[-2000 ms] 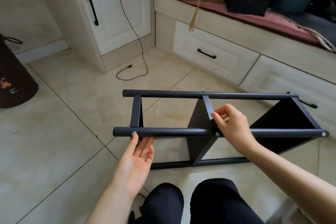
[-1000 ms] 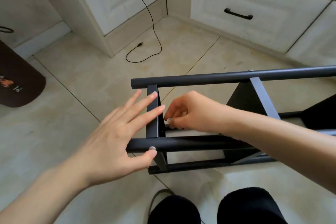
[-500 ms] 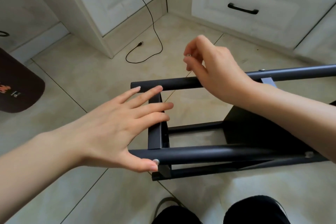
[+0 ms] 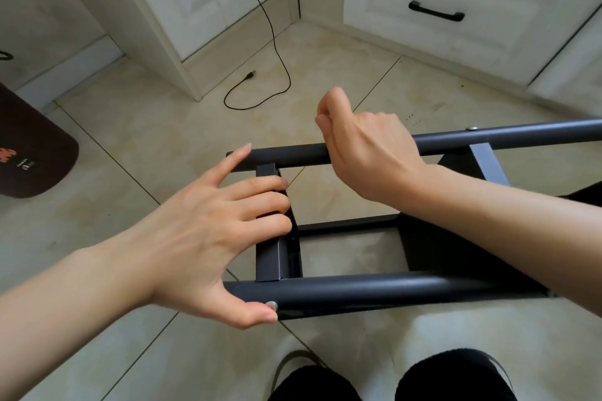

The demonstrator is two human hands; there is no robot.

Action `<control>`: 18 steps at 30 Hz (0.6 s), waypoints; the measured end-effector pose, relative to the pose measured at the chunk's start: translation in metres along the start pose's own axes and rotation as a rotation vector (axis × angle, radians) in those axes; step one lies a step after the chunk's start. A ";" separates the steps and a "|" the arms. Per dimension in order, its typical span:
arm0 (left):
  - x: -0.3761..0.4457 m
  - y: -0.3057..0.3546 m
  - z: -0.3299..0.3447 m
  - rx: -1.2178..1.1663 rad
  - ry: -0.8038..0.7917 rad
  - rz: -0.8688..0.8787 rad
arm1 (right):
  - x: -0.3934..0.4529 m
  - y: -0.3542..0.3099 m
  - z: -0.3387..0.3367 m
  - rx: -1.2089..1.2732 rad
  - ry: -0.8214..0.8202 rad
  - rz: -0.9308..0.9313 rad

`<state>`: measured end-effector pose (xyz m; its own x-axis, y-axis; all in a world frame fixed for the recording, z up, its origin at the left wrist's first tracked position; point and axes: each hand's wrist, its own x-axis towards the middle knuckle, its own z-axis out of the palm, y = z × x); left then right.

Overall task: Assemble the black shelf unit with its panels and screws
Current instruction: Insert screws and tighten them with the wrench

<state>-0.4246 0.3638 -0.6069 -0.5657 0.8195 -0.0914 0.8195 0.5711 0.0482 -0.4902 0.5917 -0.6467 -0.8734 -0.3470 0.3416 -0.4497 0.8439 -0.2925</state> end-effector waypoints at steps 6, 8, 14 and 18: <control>-0.014 0.009 0.009 -0.083 -0.034 -0.074 | -0.011 -0.008 -0.001 -0.044 -0.017 -0.055; -0.019 0.013 0.013 -0.148 -0.020 -0.092 | -0.015 -0.010 -0.001 -0.058 -0.029 -0.082; -0.023 0.015 0.021 -0.240 0.044 -0.101 | -0.019 -0.011 -0.008 0.034 0.006 -0.109; -0.027 0.017 0.027 -0.307 0.086 -0.113 | -0.030 -0.019 -0.016 0.173 0.072 -0.240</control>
<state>-0.3934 0.3502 -0.6307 -0.6679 0.7436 -0.0297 0.6927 0.6358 0.3406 -0.4527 0.5927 -0.6367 -0.7253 -0.4931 0.4805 -0.6725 0.6566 -0.3414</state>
